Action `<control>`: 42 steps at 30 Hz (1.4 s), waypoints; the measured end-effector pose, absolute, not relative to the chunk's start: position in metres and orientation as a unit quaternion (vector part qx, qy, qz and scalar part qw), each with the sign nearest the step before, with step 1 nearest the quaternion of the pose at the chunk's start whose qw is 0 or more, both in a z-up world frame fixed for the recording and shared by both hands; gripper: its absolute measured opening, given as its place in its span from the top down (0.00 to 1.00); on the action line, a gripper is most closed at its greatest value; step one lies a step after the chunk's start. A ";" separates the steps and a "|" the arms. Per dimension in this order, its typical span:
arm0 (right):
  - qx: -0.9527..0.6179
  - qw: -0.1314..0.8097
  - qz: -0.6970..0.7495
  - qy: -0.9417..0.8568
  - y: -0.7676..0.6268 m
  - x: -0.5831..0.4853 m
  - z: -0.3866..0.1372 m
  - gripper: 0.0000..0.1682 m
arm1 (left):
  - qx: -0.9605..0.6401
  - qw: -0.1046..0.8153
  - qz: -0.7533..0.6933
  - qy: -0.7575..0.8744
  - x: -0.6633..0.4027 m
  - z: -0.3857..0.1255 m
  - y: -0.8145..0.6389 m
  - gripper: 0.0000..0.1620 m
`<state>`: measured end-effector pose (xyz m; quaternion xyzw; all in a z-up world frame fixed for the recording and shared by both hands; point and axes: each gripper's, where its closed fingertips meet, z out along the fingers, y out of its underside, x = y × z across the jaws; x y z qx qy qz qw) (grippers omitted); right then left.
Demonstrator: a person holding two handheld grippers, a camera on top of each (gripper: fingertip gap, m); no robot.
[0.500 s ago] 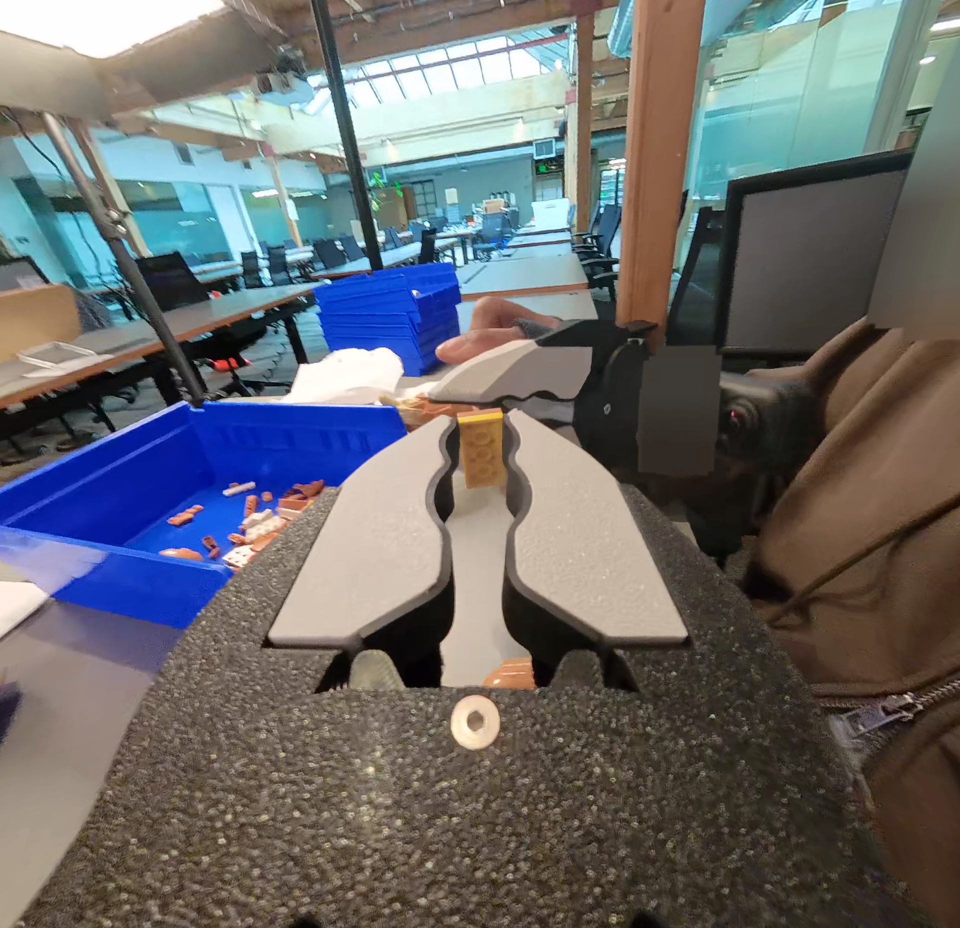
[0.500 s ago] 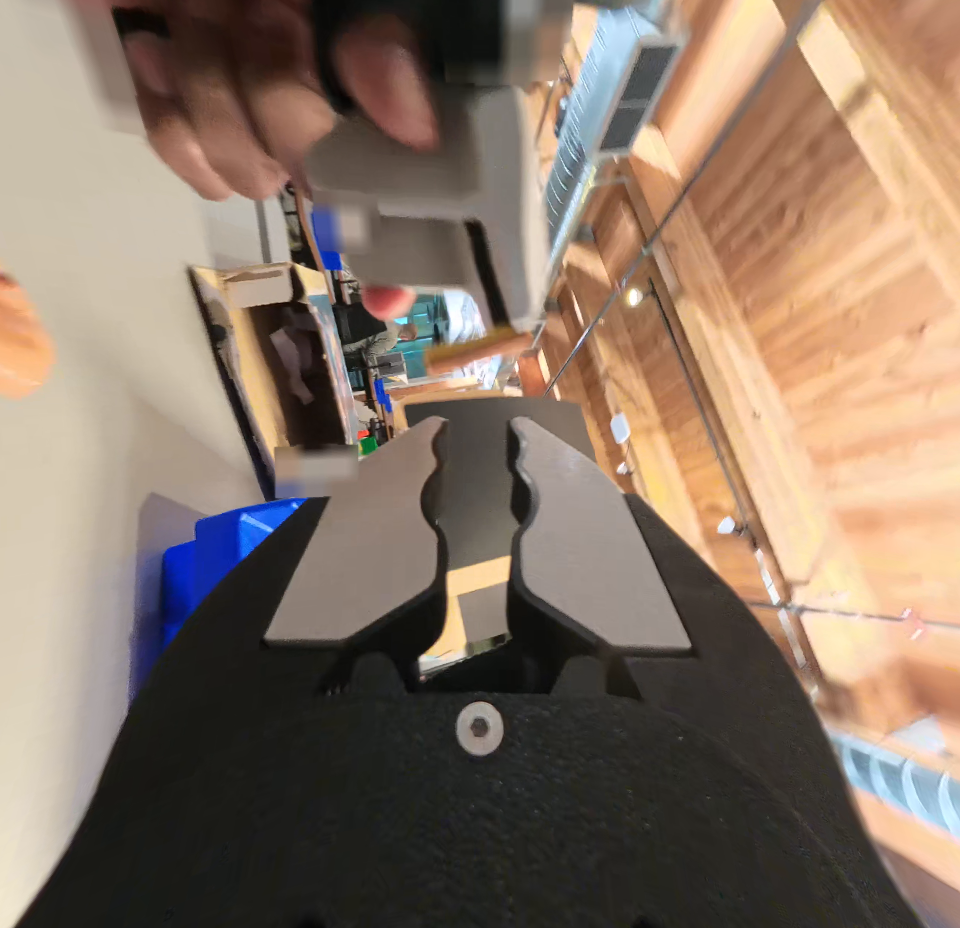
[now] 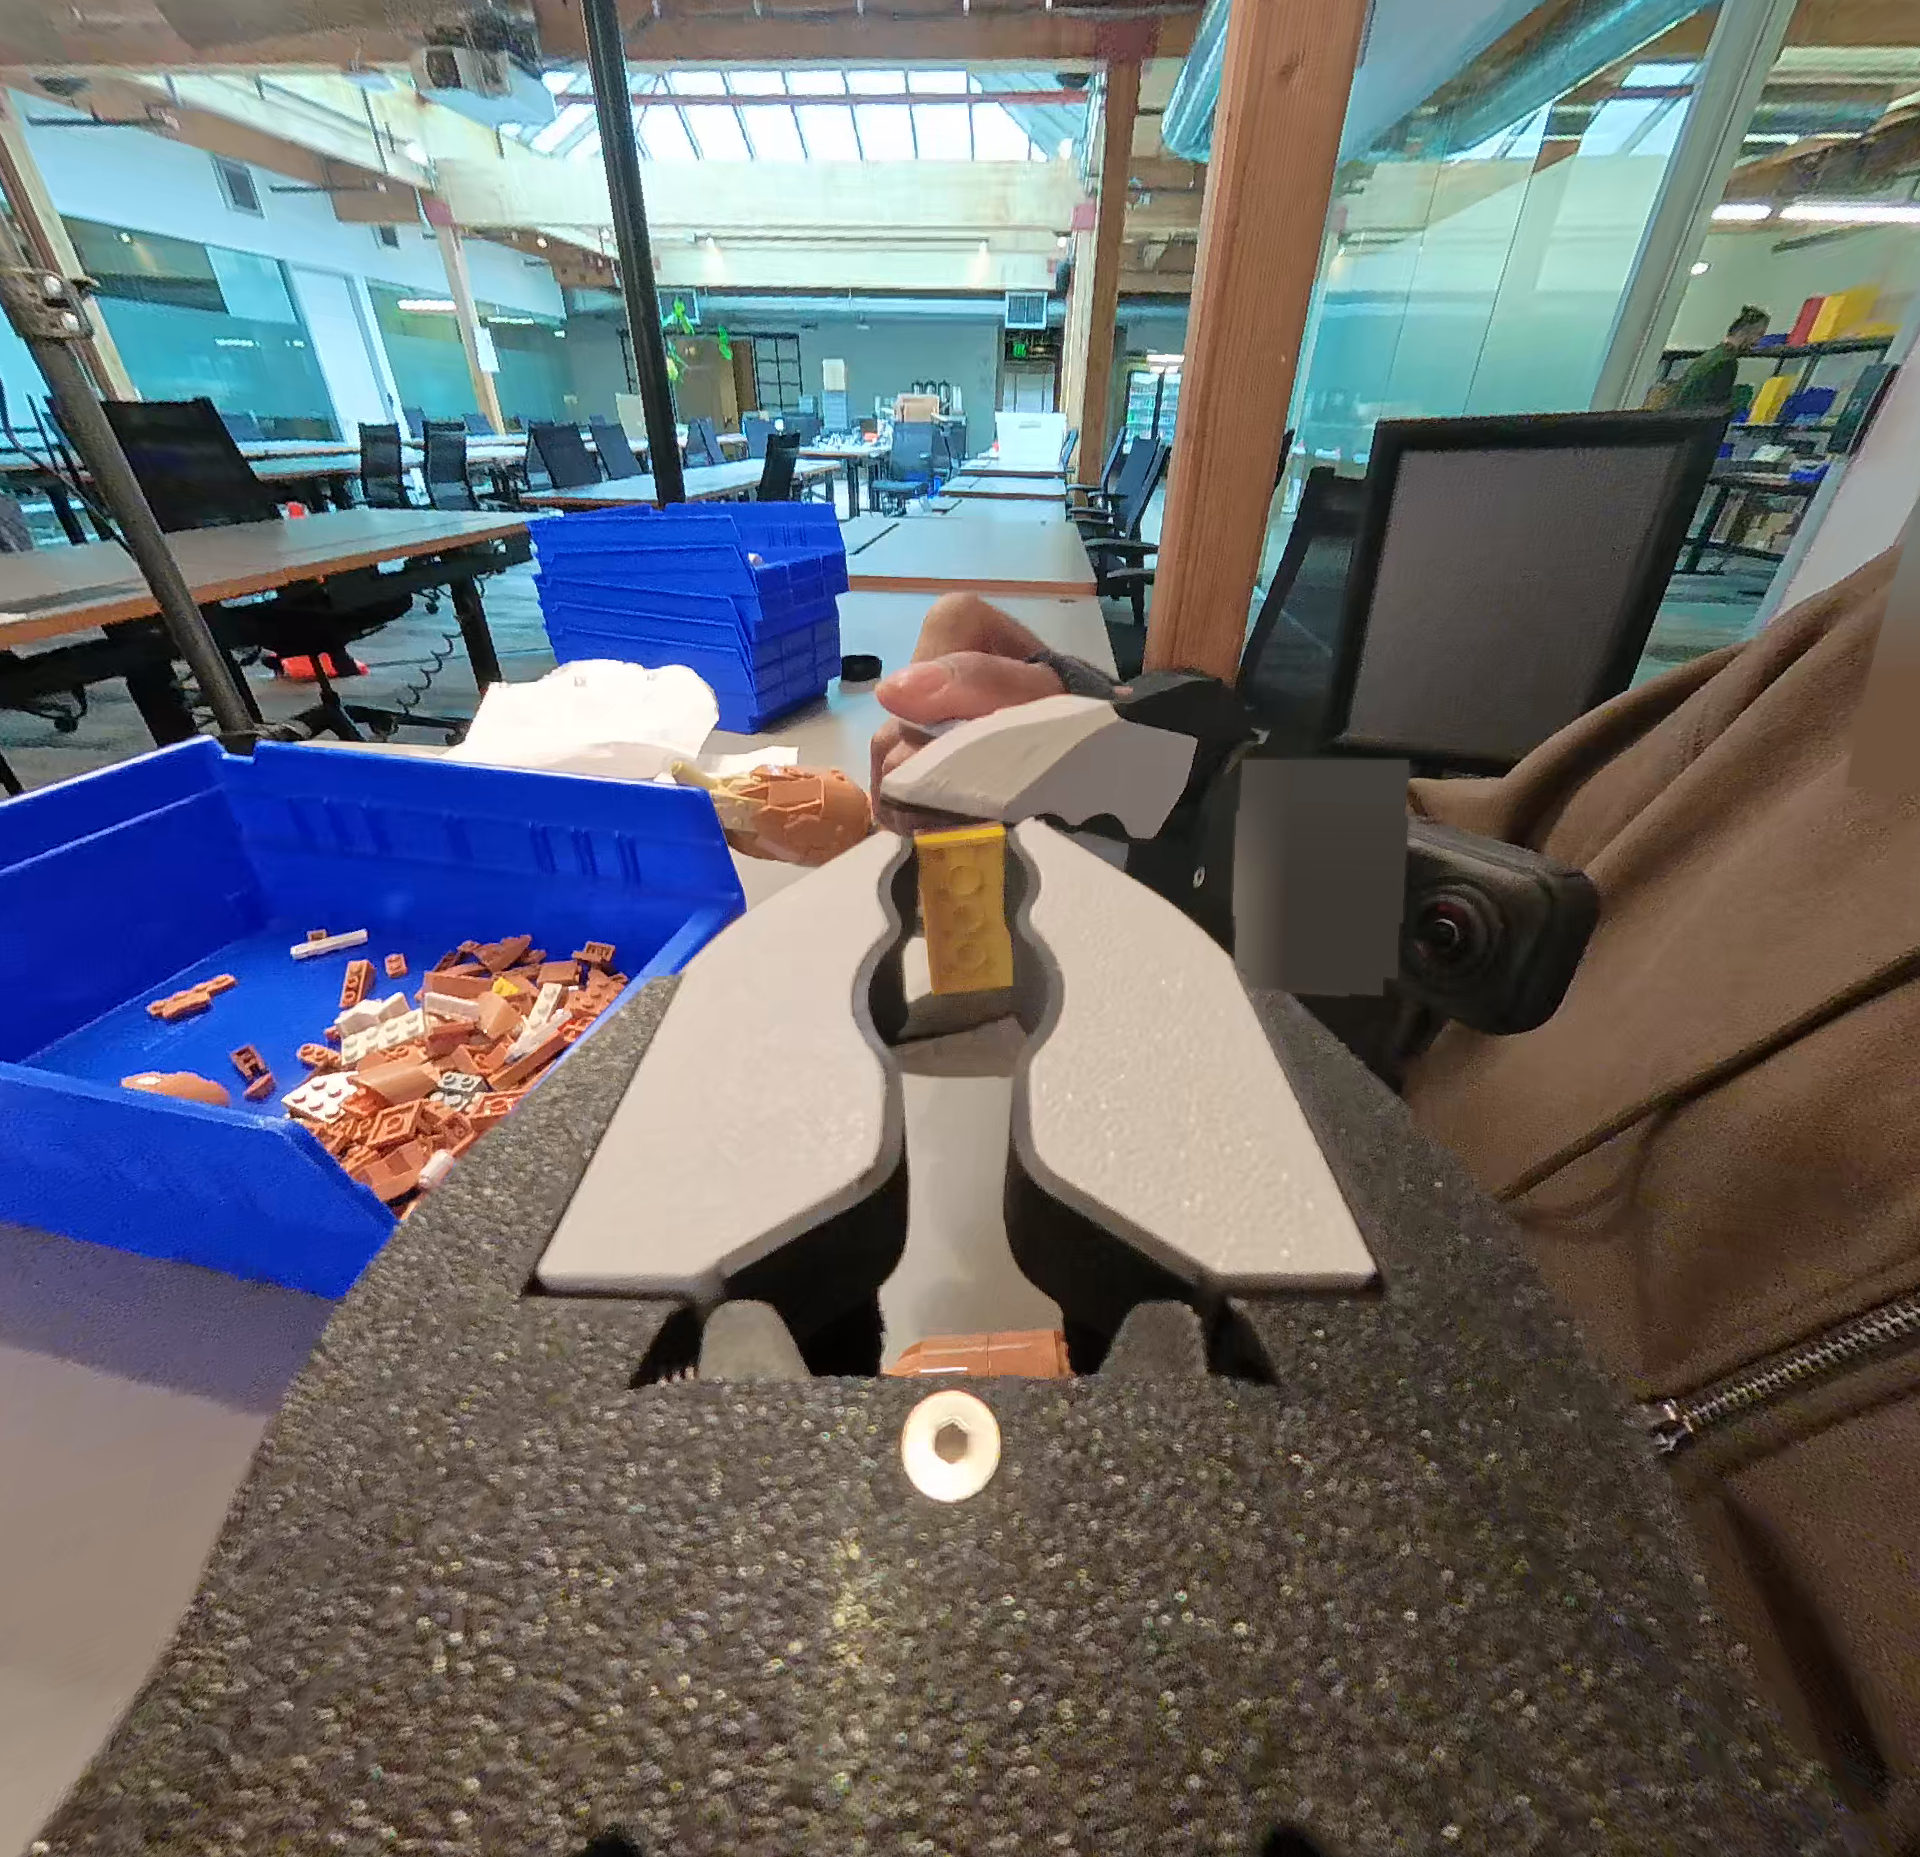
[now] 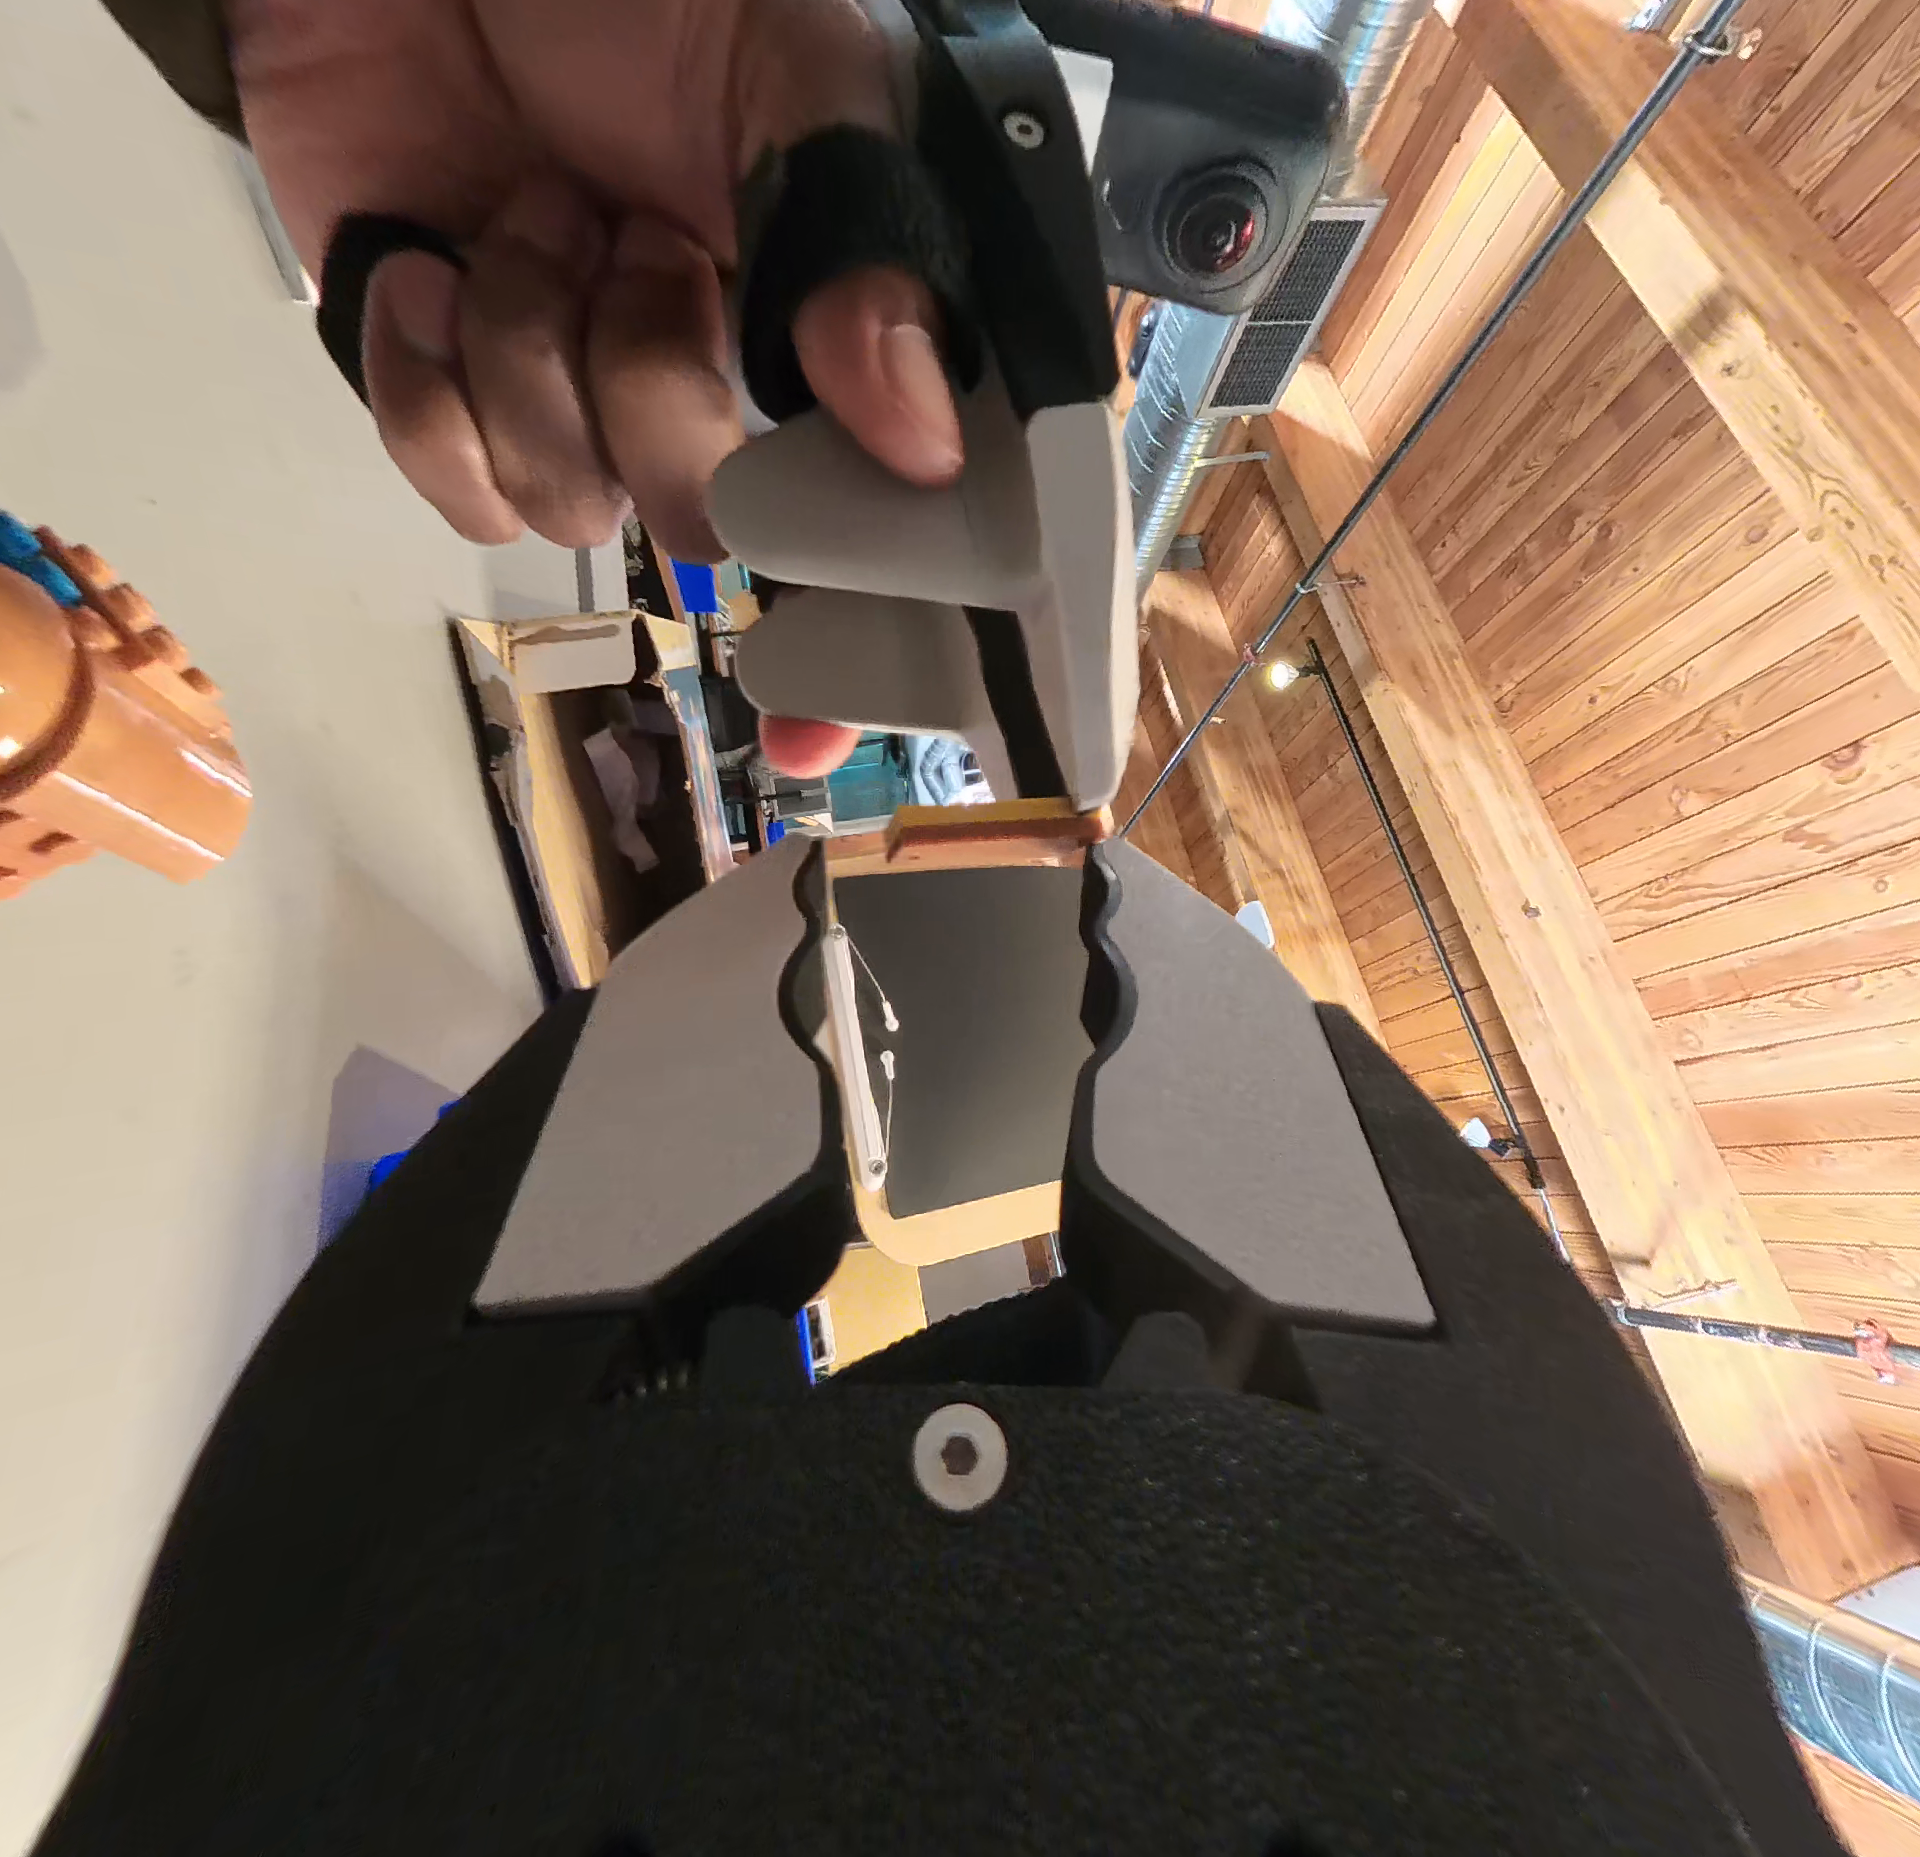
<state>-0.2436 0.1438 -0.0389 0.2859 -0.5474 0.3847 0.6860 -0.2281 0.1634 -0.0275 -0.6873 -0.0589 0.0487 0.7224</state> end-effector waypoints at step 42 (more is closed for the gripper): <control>0.269 0.682 0.387 -0.559 0.143 -0.249 -0.041 0.78 | -0.704 0.704 0.087 -0.037 -0.228 -0.036 0.169 0.90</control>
